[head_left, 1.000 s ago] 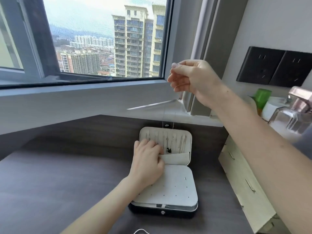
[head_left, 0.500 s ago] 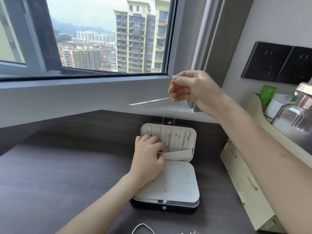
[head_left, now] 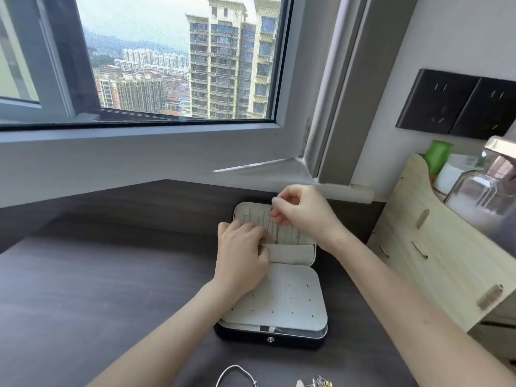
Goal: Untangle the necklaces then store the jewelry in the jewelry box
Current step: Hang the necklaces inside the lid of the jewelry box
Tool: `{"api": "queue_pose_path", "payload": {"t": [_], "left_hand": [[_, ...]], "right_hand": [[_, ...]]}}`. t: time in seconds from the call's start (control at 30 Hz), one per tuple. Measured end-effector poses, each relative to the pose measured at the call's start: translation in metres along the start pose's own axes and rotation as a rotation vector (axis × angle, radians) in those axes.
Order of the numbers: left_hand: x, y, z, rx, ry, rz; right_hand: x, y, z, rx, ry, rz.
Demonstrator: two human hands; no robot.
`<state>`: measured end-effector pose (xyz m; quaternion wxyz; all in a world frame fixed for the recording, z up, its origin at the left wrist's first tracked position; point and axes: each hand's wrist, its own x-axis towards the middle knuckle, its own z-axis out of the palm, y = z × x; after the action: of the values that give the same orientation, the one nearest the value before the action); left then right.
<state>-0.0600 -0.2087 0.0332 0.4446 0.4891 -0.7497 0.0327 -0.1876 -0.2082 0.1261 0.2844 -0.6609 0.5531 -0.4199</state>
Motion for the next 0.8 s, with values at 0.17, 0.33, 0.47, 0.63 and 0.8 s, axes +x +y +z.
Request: {"api": "queue_pose_path", "payload": {"t": [0.17,0.33,0.47,0.63,0.8], "left_hand": [[0.013,0.001,0.003,0.029,0.083,-0.091],[0.032,0.007,0.006,0.014,0.077,-0.087],[0.035,0.004,0.006,-0.009,0.058,-0.151],[0.036,0.006,0.009,0.129,0.083,-0.21],[0.042,0.014,0.013,0.264,0.075,-0.265]], "right_hand": [[0.0,0.017,0.007,-0.022,0.066,-0.001],[0.0,0.022,0.007,0.04,0.058,0.008],[0.0,0.029,0.007,0.067,0.115,0.014],[0.0,0.038,0.015,-0.115,0.3,0.057],[0.001,0.036,0.025,-0.365,0.456,0.052]]}}
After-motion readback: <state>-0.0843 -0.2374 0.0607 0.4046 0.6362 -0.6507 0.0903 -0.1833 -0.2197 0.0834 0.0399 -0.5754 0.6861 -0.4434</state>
